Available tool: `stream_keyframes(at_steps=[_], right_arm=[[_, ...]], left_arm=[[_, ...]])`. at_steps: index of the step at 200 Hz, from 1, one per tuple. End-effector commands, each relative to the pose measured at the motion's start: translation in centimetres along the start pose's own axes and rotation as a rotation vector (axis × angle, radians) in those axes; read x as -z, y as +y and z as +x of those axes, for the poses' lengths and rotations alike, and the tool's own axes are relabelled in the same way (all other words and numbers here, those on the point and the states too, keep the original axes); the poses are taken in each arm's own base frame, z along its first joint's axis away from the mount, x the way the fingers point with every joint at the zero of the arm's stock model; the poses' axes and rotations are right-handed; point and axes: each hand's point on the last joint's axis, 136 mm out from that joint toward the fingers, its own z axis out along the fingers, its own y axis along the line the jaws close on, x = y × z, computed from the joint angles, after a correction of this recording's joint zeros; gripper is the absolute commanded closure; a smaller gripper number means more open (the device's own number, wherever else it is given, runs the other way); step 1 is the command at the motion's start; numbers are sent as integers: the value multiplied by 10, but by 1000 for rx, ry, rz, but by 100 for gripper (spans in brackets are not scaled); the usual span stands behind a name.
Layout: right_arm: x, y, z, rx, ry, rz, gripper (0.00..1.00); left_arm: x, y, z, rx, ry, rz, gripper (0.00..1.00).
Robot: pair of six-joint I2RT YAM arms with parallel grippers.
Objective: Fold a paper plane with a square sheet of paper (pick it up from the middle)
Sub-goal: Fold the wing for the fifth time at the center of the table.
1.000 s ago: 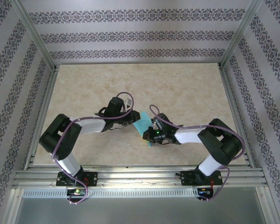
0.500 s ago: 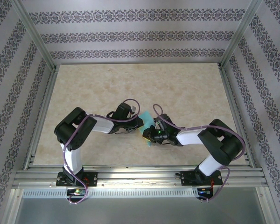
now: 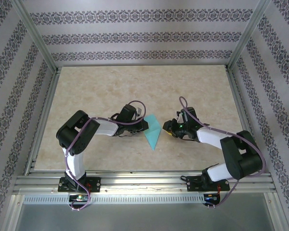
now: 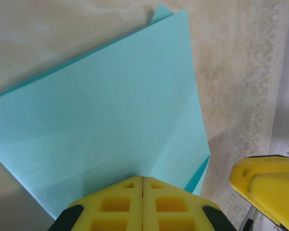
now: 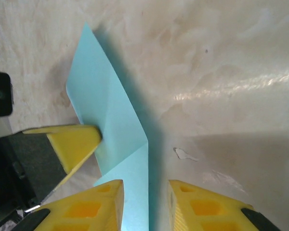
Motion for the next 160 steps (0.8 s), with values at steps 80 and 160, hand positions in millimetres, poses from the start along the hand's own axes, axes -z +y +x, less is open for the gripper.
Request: stream_keyframes(at_steps=[80, 160], right_arm=[[-17, -1, -13, 4, 48, 47, 68], [-16, -4, -17, -8, 28, 49, 70]], left_arm=[[-6, 5, 12, -71, 93, 9, 92], [-7, 5, 13, -85, 108, 14, 92]])
